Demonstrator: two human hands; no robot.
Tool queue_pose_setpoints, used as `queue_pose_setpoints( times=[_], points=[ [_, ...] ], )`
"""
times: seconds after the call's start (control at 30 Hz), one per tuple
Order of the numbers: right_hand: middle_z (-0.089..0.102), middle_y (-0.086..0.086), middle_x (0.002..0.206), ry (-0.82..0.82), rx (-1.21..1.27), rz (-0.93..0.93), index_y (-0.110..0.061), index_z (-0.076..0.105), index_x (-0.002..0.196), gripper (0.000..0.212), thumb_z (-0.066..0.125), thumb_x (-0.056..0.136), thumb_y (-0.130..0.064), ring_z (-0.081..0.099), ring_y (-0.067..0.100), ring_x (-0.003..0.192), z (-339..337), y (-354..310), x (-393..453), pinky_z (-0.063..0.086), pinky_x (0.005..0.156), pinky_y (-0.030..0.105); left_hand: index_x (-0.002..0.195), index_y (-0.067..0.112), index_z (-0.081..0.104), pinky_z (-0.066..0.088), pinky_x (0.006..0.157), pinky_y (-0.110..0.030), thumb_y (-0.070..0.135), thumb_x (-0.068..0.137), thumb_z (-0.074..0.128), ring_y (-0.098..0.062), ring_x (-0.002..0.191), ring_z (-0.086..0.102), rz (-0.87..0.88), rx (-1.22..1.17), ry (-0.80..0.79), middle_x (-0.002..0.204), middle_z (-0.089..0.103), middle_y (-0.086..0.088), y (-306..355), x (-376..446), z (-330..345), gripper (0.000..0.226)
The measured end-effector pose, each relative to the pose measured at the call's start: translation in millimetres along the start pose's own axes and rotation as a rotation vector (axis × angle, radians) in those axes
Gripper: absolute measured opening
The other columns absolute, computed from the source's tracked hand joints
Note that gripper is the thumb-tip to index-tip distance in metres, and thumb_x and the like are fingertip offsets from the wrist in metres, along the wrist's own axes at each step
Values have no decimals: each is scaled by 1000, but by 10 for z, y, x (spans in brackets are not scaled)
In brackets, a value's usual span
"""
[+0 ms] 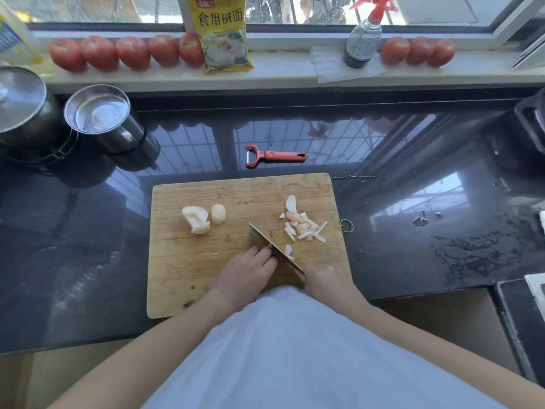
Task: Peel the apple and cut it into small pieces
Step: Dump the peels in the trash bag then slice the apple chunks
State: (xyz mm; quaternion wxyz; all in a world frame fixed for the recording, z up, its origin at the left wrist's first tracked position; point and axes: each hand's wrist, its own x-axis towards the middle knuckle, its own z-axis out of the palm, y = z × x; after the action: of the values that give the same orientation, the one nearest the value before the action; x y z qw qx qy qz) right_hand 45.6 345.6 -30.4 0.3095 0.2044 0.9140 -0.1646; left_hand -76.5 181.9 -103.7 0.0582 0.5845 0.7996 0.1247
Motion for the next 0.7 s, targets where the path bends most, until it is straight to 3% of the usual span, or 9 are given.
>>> queue_pose_setpoints(
  times=[0.1, 0.2, 0.27, 0.37, 0.6, 0.7],
  points=[
    [66, 18, 97, 101, 32, -26, -14, 54, 113, 23, 43, 93, -17, 62, 42, 90, -54, -125, 86, 43, 65, 39, 98, 13, 66, 54, 59, -38, 3, 75, 69, -26, 74, 57, -4, 6, 6, 95, 62, -5, 22, -19, -27, 25],
    [67, 12, 89, 139, 143, -59, -18, 56, 118, 30, 43, 91, -21, 61, 40, 84, -85, -49, -50, 50, 69, 43, 101, 12, 69, 54, 57, -34, 6, 74, 69, -24, 76, 62, -17, -2, 16, 100, 67, -4, 35, -53, -46, 27],
    [66, 10, 85, 154, 159, -60, -15, 57, 109, 21, 43, 94, -18, 60, 40, 82, -69, 55, -164, 50, 69, 43, 100, 12, 72, 51, 54, -32, 7, 67, 77, -23, 77, 65, -29, 12, 5, 100, 69, -3, 44, -51, -78, 35],
    [58, 12, 78, 110, 130, -35, -17, 46, 88, 9, 43, 95, -14, 55, 38, 74, -72, 133, -318, 45, 64, 38, 99, 12, 75, 48, 48, -29, 7, 56, 83, -21, 74, 67, -32, 52, -24, 99, 71, -2, 55, -33, -109, 43],
    [50, 6, 73, 29, 9, -5, -21, 35, 86, 12, 39, 96, -15, 46, 31, 68, -43, 133, -317, 43, 62, 33, 104, 11, 75, 55, 48, -33, 1, 59, 83, -24, 76, 68, -37, 25, -7, 103, 70, -3, 35, -28, -65, 46],
    [42, 2, 67, 21, -25, 6, -19, 42, 90, 9, 38, 95, -14, 48, 31, 70, -20, 125, -300, 37, 61, 31, 102, 11, 75, 54, 48, -32, 1, 60, 81, -24, 75, 67, -29, 19, 8, 101, 70, -3, 45, -33, -61, 44]
  ],
)
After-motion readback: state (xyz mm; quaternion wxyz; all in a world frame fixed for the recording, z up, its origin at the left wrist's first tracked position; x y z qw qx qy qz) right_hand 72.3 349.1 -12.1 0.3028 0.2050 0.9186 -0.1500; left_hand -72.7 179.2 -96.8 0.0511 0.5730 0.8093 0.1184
